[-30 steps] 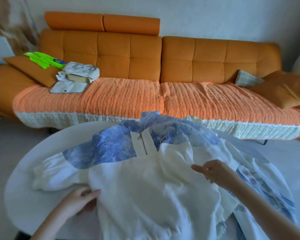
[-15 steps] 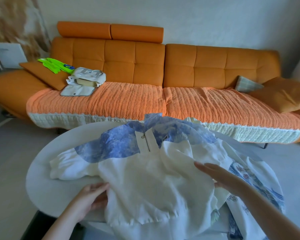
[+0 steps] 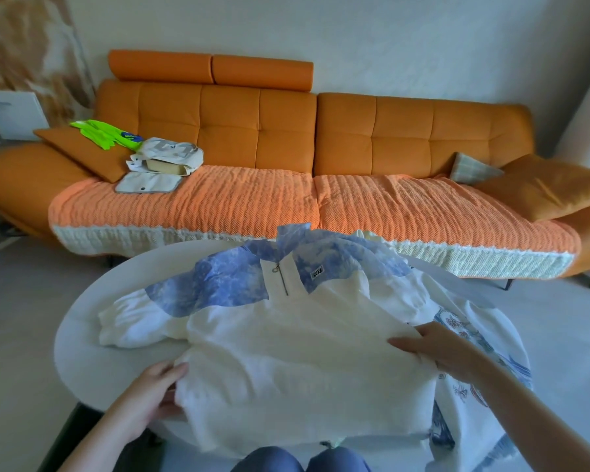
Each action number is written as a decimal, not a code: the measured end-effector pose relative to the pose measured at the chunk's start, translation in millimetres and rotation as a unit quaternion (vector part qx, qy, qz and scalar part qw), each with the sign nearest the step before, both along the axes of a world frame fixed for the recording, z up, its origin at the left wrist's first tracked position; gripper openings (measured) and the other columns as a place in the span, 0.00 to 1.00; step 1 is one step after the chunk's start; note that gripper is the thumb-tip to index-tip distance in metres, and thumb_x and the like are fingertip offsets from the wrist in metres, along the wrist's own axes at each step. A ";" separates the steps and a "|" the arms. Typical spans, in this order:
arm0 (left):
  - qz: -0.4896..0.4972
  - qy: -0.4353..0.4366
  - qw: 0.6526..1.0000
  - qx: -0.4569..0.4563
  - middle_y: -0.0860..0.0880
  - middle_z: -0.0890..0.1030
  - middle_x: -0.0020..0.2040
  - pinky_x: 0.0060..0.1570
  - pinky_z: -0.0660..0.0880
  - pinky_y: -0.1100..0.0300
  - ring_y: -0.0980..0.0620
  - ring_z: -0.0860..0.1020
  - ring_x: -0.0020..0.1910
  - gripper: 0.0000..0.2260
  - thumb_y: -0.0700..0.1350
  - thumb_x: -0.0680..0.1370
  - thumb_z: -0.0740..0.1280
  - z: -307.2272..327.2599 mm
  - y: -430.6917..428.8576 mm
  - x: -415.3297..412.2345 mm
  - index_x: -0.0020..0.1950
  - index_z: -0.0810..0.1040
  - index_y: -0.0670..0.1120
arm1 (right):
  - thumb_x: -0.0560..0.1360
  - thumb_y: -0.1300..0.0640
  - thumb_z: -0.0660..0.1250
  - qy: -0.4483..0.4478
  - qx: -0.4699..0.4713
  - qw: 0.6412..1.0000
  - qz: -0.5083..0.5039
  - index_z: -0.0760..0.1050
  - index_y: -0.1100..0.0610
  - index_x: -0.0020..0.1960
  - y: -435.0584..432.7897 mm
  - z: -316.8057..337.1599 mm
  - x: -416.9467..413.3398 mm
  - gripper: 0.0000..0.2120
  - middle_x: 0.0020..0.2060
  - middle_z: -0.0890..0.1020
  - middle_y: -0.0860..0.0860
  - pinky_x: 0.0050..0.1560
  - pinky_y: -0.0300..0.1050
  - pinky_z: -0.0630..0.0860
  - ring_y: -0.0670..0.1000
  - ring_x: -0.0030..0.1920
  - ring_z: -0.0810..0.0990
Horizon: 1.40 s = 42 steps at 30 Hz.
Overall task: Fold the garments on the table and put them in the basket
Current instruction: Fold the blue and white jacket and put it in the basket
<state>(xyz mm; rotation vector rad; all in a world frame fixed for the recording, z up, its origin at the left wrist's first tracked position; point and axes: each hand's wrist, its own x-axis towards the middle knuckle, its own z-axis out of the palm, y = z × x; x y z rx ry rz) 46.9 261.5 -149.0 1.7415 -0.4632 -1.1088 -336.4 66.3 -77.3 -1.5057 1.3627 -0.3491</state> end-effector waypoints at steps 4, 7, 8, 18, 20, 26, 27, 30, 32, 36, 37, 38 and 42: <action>-0.051 -0.096 0.988 0.108 0.41 0.78 0.28 0.20 0.70 0.64 0.47 0.77 0.22 0.06 0.37 0.78 0.63 -7.4 29.0 20.2 0.46 0.77 0.35 | 0.54 0.35 0.77 0.165 0.100 0.975 0.110 0.77 0.71 0.49 20.1 -4.7 -9.9 0.42 0.39 0.84 0.64 0.36 0.47 0.81 0.58 0.35 0.84; -0.079 -0.196 0.958 0.192 0.40 0.80 0.33 0.25 0.73 0.59 0.44 0.79 0.30 0.08 0.40 0.80 0.61 -16.2 36.4 33.2 0.49 0.78 0.37 | 0.68 0.34 0.66 0.221 0.158 0.950 0.157 0.77 0.69 0.48 29.0 -6.7 -3.8 0.35 0.34 0.83 0.61 0.31 0.47 0.80 0.55 0.31 0.83; -0.063 -0.219 0.951 0.208 0.40 0.79 0.34 0.27 0.72 0.59 0.45 0.78 0.30 0.10 0.41 0.80 0.59 -17.6 35.2 35.5 0.50 0.77 0.38 | 0.71 0.35 0.63 0.207 0.142 0.958 0.139 0.77 0.67 0.48 27.0 -6.7 -1.3 0.32 0.35 0.84 0.59 0.31 0.46 0.80 0.54 0.31 0.83; -0.049 -0.365 0.917 0.153 0.46 0.80 0.52 0.47 0.68 0.55 0.44 0.77 0.56 0.17 0.57 0.76 0.65 -10.1 -5.7 18.1 0.52 0.77 0.44 | 0.74 0.55 0.69 0.091 -0.113 0.988 -0.046 0.76 0.60 0.35 -20.9 -29.2 20.4 0.11 0.36 0.80 0.59 0.24 0.40 0.74 0.53 0.30 0.78; -0.025 -0.363 0.923 0.122 0.46 0.80 0.51 0.45 0.67 0.56 0.43 0.77 0.55 0.16 0.54 0.76 0.67 -8.9 -15.5 16.0 0.54 0.77 0.43 | 0.74 0.55 0.69 0.083 -0.101 0.990 -0.055 0.78 0.64 0.37 -25.6 -34.4 29.9 0.13 0.33 0.79 0.60 0.28 0.42 0.75 0.55 0.31 0.77; 0.036 -0.289 0.955 0.049 0.41 0.79 0.33 0.36 0.65 0.54 0.41 0.77 0.39 0.17 0.52 0.63 0.69 -18.9 -29.3 29.2 0.35 0.76 0.37 | 0.68 0.63 0.71 0.088 -0.113 0.984 -0.105 0.74 0.60 0.28 -31.7 -42.6 43.0 0.12 0.25 0.74 0.57 0.38 0.56 0.77 0.55 0.30 0.75; 0.052 -0.271 0.960 0.041 0.42 0.78 0.33 0.37 0.65 0.54 0.42 0.77 0.39 0.16 0.52 0.61 0.68 -21.3 -28.9 33.9 0.35 0.76 0.39 | 0.68 0.65 0.70 0.077 -0.125 0.981 -0.130 0.72 0.61 0.27 -33.1 -43.1 41.0 0.13 0.25 0.72 0.57 0.35 0.54 0.76 0.55 0.31 0.73; 0.068 -0.183 0.980 0.029 0.42 0.80 0.37 0.43 0.72 0.52 0.42 0.78 0.41 0.12 0.47 0.68 0.74 -30.3 -30.8 49.0 0.40 0.78 0.39 | 0.69 0.64 0.70 0.058 -0.151 0.974 -0.157 0.76 0.66 0.32 -38.3 -41.4 31.3 0.08 0.27 0.75 0.57 0.31 0.45 0.72 0.55 0.30 0.73; 0.095 -0.115 0.988 0.040 0.40 0.81 0.39 0.48 0.78 0.46 0.42 0.80 0.40 0.11 0.48 0.74 0.70 -37.9 -38.1 62.2 0.41 0.79 0.40 | 0.70 0.58 0.73 0.038 -0.116 0.984 -0.126 0.79 0.63 0.36 -38.7 -37.8 29.4 0.08 0.30 0.78 0.56 0.29 0.43 0.75 0.54 0.30 0.76; 0.206 0.018 0.978 -0.038 0.38 0.78 0.41 0.32 0.78 0.55 0.43 0.77 0.35 0.07 0.43 0.78 0.65 -36.5 -59.8 75.3 0.44 0.73 0.40 | 0.72 0.50 0.70 -0.007 -0.148 0.970 -0.194 0.79 0.58 0.45 -50.5 -36.0 34.7 0.11 0.35 0.81 0.56 0.40 0.55 0.81 0.56 0.33 0.79; 0.248 0.026 0.966 -0.065 0.38 0.77 0.44 0.35 0.78 0.54 0.43 0.77 0.38 0.05 0.41 0.77 0.67 -33.5 -64.6 74.3 0.48 0.71 0.42 | 0.72 0.50 0.70 -0.026 -0.161 0.962 -0.218 0.77 0.58 0.49 -52.4 -35.5 37.7 0.12 0.38 0.82 0.56 0.42 0.56 0.81 0.56 0.35 0.80; 0.275 0.032 0.957 -0.090 0.38 0.76 0.46 0.39 0.77 0.53 0.42 0.76 0.40 0.10 0.40 0.75 0.69 -34.0 -69.4 76.1 0.52 0.69 0.45 | 0.72 0.51 0.71 -0.050 -0.169 0.955 -0.239 0.75 0.58 0.53 -53.9 -35.5 41.2 0.14 0.41 0.82 0.56 0.43 0.57 0.81 0.56 0.37 0.80; 0.246 0.043 0.960 -0.126 0.40 0.77 0.53 0.48 0.75 0.50 0.41 0.77 0.46 0.20 0.36 0.72 0.70 -40.9 -89.2 92.3 0.61 0.72 0.51 | 0.71 0.55 0.72 -0.117 -0.206 0.937 -0.257 0.70 0.55 0.60 -58.9 -34.5 58.1 0.21 0.46 0.80 0.59 0.49 0.57 0.79 0.58 0.44 0.80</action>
